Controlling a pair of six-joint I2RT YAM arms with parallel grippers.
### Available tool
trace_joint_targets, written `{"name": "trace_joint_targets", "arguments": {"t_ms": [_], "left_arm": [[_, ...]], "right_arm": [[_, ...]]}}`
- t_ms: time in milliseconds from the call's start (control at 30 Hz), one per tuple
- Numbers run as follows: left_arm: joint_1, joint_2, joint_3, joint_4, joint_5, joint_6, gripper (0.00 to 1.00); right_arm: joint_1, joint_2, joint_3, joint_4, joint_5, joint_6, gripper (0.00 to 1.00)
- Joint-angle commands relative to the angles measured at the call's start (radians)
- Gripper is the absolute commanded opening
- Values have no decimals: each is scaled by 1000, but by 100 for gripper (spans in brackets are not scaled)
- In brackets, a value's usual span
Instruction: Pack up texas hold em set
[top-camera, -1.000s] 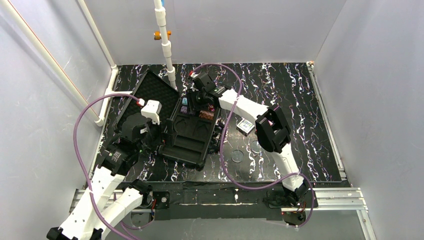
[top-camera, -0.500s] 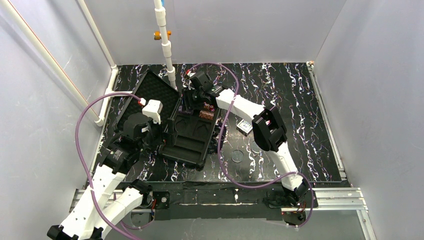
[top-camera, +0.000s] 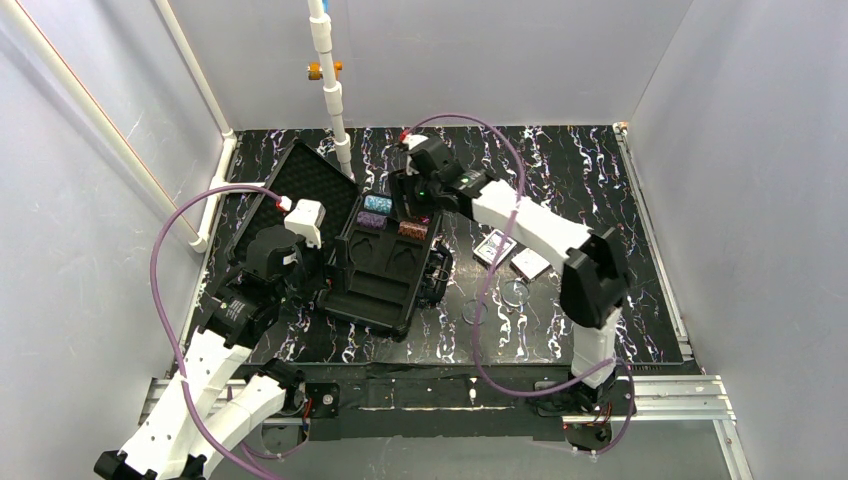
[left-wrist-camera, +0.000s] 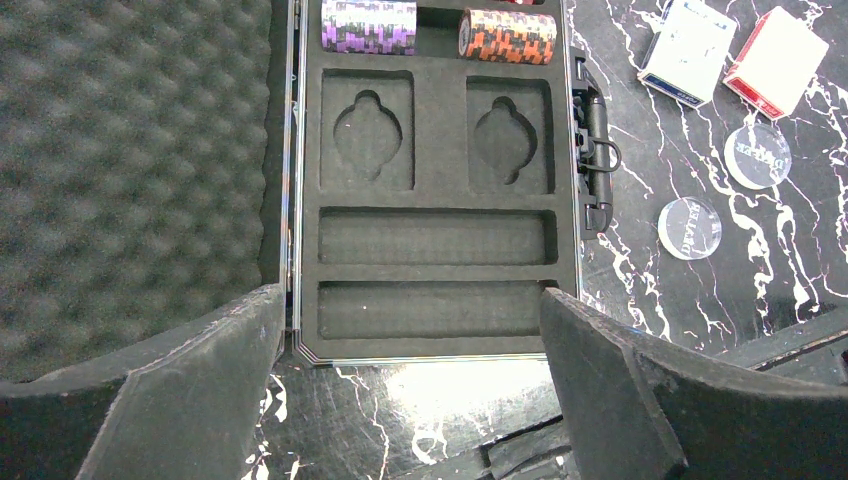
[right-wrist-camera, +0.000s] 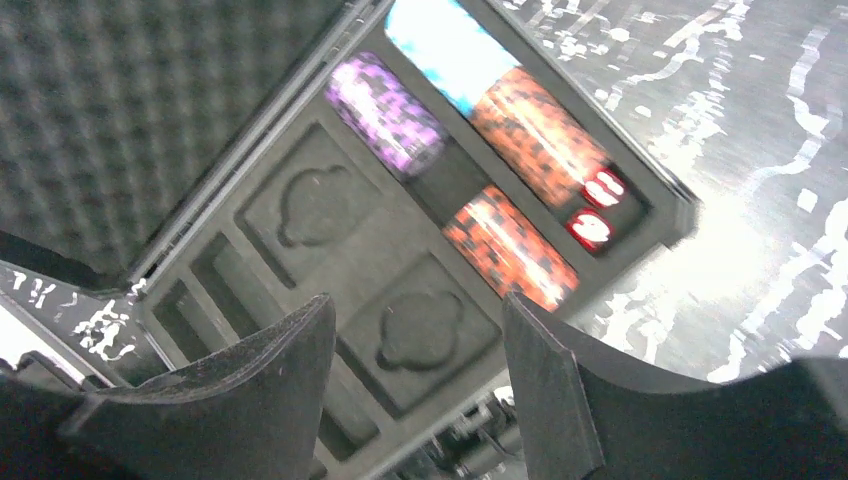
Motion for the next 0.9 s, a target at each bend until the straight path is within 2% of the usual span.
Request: {"name": "trace_joint_targets", "arguments": {"t_ms": [0,133,333,867], "left_arm": [[-1,-13,10,-9,10,6,99],[-1,-13,10,-9,12,6,99],[-1,-11,9,-10,6,6,99],[-2,-1,9,-10,3,8,99]], "right_arm": [[-21,-144,-146,33,130,-11,69],[-35,-178,-237,70,125,9,67],[-45,-139,-271,95,85,26,63],[-59,-28,-266,164,-32,54,52]]}}
